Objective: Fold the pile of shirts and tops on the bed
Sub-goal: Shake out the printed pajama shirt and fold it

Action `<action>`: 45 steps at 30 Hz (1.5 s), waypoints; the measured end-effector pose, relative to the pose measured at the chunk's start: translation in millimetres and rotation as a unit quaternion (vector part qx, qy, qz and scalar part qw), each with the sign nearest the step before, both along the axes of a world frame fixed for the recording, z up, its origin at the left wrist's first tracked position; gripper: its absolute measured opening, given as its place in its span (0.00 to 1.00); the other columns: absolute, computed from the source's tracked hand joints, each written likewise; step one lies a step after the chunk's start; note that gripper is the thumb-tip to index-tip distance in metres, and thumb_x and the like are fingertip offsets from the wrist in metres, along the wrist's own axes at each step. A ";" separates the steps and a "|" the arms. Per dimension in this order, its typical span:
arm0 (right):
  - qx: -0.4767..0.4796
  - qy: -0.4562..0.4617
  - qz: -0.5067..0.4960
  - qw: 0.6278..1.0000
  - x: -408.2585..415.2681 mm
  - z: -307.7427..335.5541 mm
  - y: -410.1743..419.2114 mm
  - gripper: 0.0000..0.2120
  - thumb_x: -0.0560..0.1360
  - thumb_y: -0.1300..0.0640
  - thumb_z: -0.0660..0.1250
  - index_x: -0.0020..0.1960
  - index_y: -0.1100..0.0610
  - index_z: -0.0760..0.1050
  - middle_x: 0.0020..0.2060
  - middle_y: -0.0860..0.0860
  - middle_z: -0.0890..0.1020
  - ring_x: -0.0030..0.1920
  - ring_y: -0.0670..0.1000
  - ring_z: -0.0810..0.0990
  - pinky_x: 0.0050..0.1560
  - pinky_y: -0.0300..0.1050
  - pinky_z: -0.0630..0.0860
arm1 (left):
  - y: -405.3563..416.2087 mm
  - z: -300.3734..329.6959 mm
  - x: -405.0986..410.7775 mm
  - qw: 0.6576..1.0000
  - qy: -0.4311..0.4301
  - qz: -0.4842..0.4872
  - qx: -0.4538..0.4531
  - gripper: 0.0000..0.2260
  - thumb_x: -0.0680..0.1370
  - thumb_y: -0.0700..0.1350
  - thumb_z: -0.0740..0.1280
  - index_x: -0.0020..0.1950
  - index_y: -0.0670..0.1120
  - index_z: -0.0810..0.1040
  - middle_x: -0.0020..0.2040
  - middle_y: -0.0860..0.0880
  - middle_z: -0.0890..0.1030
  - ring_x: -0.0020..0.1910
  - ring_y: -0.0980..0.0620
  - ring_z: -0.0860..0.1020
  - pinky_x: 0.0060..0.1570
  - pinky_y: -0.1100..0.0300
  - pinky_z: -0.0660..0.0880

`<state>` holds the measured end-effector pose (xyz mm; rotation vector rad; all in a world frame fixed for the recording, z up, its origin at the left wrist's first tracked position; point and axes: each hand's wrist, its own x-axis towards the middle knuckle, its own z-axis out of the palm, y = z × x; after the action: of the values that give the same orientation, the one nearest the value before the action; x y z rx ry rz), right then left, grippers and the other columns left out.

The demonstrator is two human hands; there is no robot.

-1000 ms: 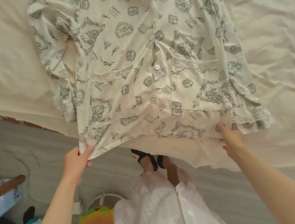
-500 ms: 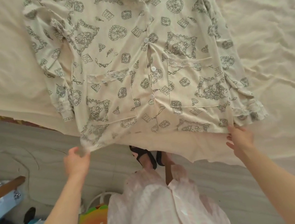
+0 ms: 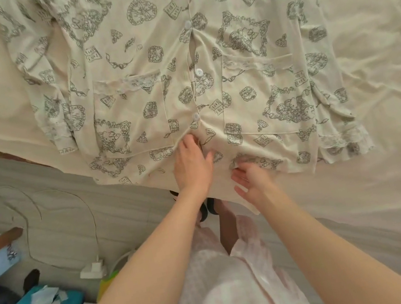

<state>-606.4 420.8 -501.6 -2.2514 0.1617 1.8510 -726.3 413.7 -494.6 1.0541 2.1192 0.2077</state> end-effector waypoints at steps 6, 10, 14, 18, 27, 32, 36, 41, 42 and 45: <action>-0.005 -0.034 0.042 0.999 21.6 0.3 -17.7 0.19 0.77 0.57 0.67 0.65 0.62 0.70 0.41 0.50 0.79 0.44 0.49 0.77 0.53 0.49 0.72 | -7.8 -1.1 2.8 0.999 -0.030 0.005 0.016 0.02 0.79 0.36 0.58 0.49 0.40 0.70 0.45 0.43 0.76 0.43 0.45 0.76 0.39 0.55 0.70; -0.010 -0.035 0.083 0.996 32.9 4.0 -16.7 0.20 0.76 0.56 0.68 0.64 0.63 0.70 0.41 0.50 0.80 0.42 0.48 0.77 0.47 0.47 0.72 | -20.7 4.0 6.0 0.998 -0.049 -0.039 -0.010 0.02 0.78 0.37 0.58 0.48 0.42 0.68 0.41 0.44 0.75 0.40 0.45 0.74 0.38 0.54 0.69; 0.033 -0.113 0.094 0.989 58.3 9.2 -0.7 0.15 0.76 0.56 0.65 0.61 0.62 0.74 0.40 0.52 0.76 0.43 0.52 0.74 0.43 0.47 0.72 | -9.2 5.5 6.2 0.992 -0.015 -0.118 -0.038 0.09 0.80 0.40 0.57 0.58 0.43 0.72 0.53 0.46 0.77 0.52 0.45 0.76 0.49 0.50 0.74; 0.076 -0.179 -0.048 0.980 107.0 22.6 21.6 0.27 0.72 0.45 0.69 0.65 0.57 0.66 0.54 0.51 0.74 0.52 0.54 0.74 0.45 0.50 0.75 | 1.9 22.4 22.7 0.983 0.071 -0.157 0.060 0.13 0.77 0.36 0.60 0.61 0.40 0.72 0.56 0.43 0.74 0.53 0.43 0.74 0.48 0.51 0.73; 0.093 -0.071 -0.137 0.984 183.4 42.0 56.8 0.15 0.76 0.51 0.66 0.62 0.54 0.73 0.48 0.50 0.79 0.45 0.49 0.78 0.51 0.48 0.73 | 36.1 25.1 64.7 0.907 0.029 -0.389 -0.160 0.27 0.81 0.46 0.54 0.78 0.50 0.46 0.78 0.48 0.41 0.76 0.45 0.42 0.73 0.47 0.44; 0.214 -0.056 -0.125 0.967 197.6 55.4 71.6 0.07 0.77 0.60 0.65 0.54 0.55 0.76 0.45 0.51 0.82 0.42 0.48 0.80 0.43 0.43 0.76 | 65.7 33.1 74.8 0.901 0.044 -0.384 -0.195 0.21 0.80 0.45 0.54 0.74 0.46 0.62 0.75 0.44 0.58 0.73 0.43 0.59 0.70 0.44 0.61; 0.269 -0.147 -0.126 0.943 209.3 67.3 93.4 0.07 0.75 0.61 0.67 0.39 0.54 0.76 0.40 0.51 0.78 0.42 0.50 0.76 0.44 0.46 0.73 | 77.9 46.1 99.8 0.950 -0.014 -0.278 -0.138 0.16 0.80 0.47 0.56 0.66 0.46 0.71 0.67 0.45 0.70 0.63 0.48 0.71 0.62 0.53 0.68; 0.343 -0.254 -0.193 0.883 253.8 101.1 118.2 0.07 0.75 0.60 0.68 0.39 0.52 0.74 0.35 0.49 0.76 0.40 0.51 0.73 0.41 0.49 0.72 | 103.2 68.8 139.4 0.969 -0.187 -0.123 -0.105 0.16 0.80 0.42 0.57 0.67 0.44 0.72 0.65 0.47 0.74 0.62 0.49 0.73 0.61 0.57 0.68; 0.362 -0.279 -0.193 0.868 262.7 107.2 122.7 0.07 0.75 0.60 0.68 0.39 0.52 0.74 0.34 0.49 0.76 0.39 0.50 0.74 0.41 0.49 0.71 | 108.6 71.8 145.6 0.967 -0.207 -0.107 -0.104 0.15 0.80 0.43 0.58 0.67 0.45 0.72 0.65 0.48 0.74 0.62 0.51 0.72 0.61 0.57 0.68; 0.420 -0.348 -0.138 0.827 273.7 125.3 141.1 0.08 0.75 0.60 0.67 0.39 0.51 0.73 0.33 0.47 0.74 0.34 0.44 0.72 0.38 0.43 0.70 | 127.5 80.7 159.3 0.951 -0.293 -0.020 -0.094 0.12 0.81 0.45 0.58 0.63 0.48 0.74 0.64 0.49 0.75 0.59 0.54 0.73 0.60 0.55 0.71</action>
<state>-332.6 561.9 -376.3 -1.9156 -0.3636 0.6296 -567.0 541.2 -413.9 0.7970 1.5456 0.2567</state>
